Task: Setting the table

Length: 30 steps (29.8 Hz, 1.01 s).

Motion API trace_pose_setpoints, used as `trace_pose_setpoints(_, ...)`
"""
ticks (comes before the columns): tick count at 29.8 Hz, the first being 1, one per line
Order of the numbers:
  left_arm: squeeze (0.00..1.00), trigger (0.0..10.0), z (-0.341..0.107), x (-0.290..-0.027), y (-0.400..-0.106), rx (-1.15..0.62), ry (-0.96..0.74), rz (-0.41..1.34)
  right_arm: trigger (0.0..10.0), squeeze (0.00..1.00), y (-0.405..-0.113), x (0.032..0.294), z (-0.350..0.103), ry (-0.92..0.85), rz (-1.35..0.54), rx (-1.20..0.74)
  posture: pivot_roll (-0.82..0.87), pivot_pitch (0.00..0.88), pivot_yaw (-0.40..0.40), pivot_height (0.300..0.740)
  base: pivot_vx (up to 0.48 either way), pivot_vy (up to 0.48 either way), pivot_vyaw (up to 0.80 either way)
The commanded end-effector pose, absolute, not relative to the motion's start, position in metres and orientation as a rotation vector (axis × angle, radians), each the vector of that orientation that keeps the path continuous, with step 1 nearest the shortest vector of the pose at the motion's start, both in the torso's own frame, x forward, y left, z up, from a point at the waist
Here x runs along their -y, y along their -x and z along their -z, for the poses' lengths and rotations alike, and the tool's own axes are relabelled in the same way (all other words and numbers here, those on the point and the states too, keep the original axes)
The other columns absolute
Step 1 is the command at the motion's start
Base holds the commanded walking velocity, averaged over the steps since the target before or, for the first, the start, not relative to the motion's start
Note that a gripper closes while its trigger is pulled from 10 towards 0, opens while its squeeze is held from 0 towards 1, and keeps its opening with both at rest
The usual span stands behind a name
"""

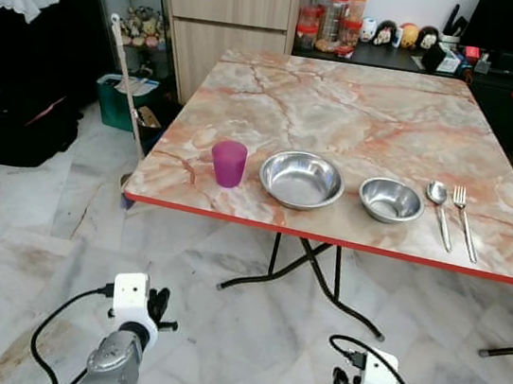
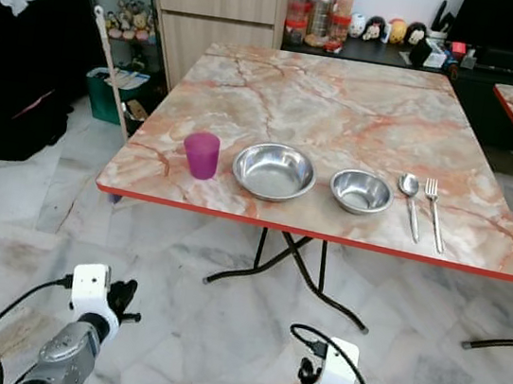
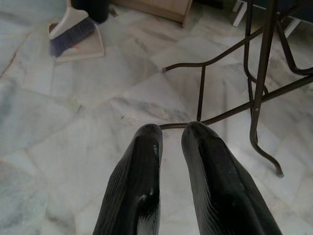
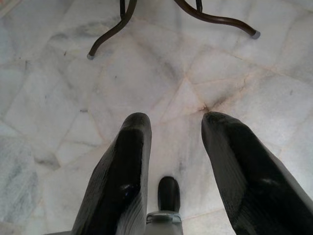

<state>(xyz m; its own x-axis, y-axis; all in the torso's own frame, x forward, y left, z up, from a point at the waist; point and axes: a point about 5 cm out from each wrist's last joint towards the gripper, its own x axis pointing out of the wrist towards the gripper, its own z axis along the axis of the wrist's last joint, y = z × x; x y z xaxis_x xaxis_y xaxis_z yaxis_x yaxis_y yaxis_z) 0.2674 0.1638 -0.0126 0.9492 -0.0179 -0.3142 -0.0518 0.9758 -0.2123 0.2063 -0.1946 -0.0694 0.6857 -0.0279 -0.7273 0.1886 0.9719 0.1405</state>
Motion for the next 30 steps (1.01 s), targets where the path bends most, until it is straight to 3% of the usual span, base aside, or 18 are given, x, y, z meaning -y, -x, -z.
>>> trace_pose_setpoints(1,0.00,10.0,0.000,-0.165,-0.278,-0.247,0.228,-0.032,10.0,0.00,-0.207,0.191,0.069,-0.215,0.116,-0.803,-0.10,0.000,0.006,0.740,0.000,0.000,0.00)
trace_pose_setpoints(10,0.00,10.0,-0.023,-0.159,-0.294,-0.114,0.248,-0.024,10.0,0.00,-0.209,0.190,0.069,-0.214,0.108,-0.803,-0.10,0.000,-0.001,0.740,0.000,0.000,0.00)
trace_pose_setpoints(13,0.00,10.0,-0.040,-0.153,-0.306,-0.032,0.248,0.003,10.0,0.00,-0.211,0.192,0.068,-0.218,0.113,-0.806,-0.10,0.000,-0.007,0.740,0.000,0.000,-0.52)
trace_pose_setpoints(26,0.00,10.0,-0.050,-0.148,-0.312,0.008,0.261,0.032,10.0,0.00,-0.210,0.191,0.068,-0.224,0.117,-0.802,-0.10,0.000,-0.001,0.740,0.000,0.000,-0.71)
trace_pose_setpoints(30,0.00,10.0,-0.052,-0.149,-0.313,0.021,0.268,0.035,10.0,0.00,-0.211,0.191,0.067,-0.224,0.119,-0.794,-0.10,0.000,-0.001,0.740,0.000,0.000,0.00)
